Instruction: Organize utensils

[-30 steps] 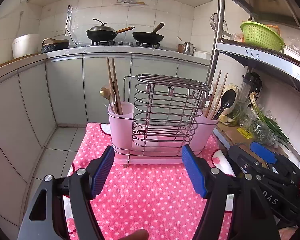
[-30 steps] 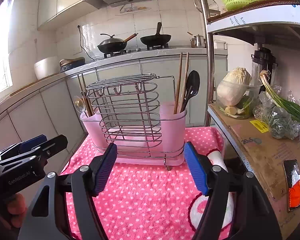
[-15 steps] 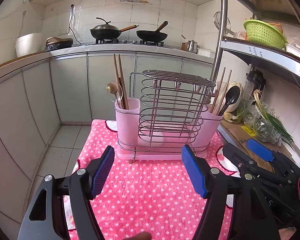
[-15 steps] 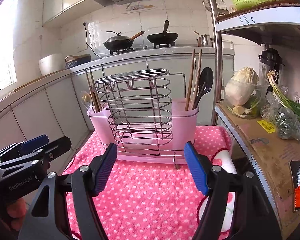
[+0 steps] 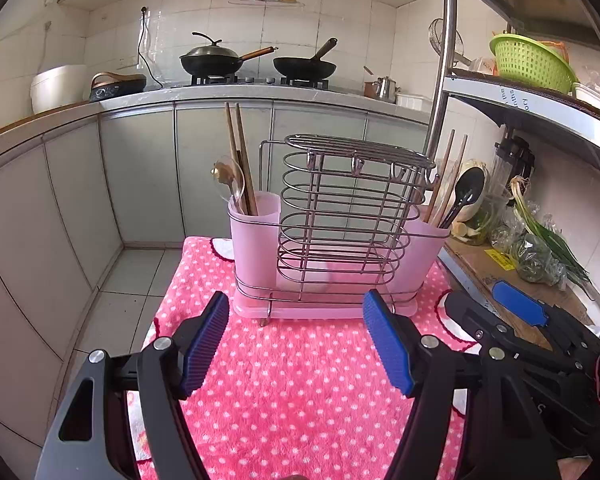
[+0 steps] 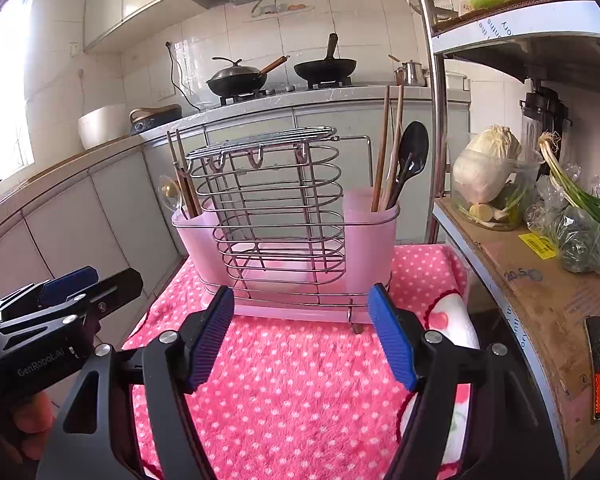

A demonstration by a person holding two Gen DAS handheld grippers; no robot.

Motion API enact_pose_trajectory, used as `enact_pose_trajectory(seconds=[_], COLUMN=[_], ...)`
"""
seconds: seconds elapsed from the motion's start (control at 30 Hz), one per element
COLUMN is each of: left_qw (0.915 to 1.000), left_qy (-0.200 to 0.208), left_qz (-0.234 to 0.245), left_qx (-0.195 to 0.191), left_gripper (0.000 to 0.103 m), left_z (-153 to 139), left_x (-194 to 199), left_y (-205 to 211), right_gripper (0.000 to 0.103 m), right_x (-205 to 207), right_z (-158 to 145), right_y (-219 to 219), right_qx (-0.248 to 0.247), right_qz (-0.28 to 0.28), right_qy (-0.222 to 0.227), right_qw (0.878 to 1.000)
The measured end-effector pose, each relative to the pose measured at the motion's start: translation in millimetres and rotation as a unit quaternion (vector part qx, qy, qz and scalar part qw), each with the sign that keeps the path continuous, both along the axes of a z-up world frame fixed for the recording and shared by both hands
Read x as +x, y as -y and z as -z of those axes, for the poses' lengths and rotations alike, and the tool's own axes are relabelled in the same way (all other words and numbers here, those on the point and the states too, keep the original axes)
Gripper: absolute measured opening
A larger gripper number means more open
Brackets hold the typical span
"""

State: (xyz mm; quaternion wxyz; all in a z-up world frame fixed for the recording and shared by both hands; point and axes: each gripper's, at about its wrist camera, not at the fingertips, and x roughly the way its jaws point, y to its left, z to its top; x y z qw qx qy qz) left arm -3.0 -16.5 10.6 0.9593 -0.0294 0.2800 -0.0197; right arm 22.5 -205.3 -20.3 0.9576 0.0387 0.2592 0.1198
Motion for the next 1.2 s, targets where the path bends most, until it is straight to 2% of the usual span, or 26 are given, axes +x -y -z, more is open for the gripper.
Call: enact_pose_trajectory(seconds=[1.2], left_qw=[0.9999], left_qy=[-0.012], left_qz=[0.001], left_qx=[0.003], left_gripper=[0.068], left_z=[11], left_x=[5], left_y=[3], right_gripper=[0.070], right_x=[6], right_z=[9], right_y=[1], right_qx=[0.000], right_qz=[-0.003], right_qy=[-0.013], right_qw=[1.000])
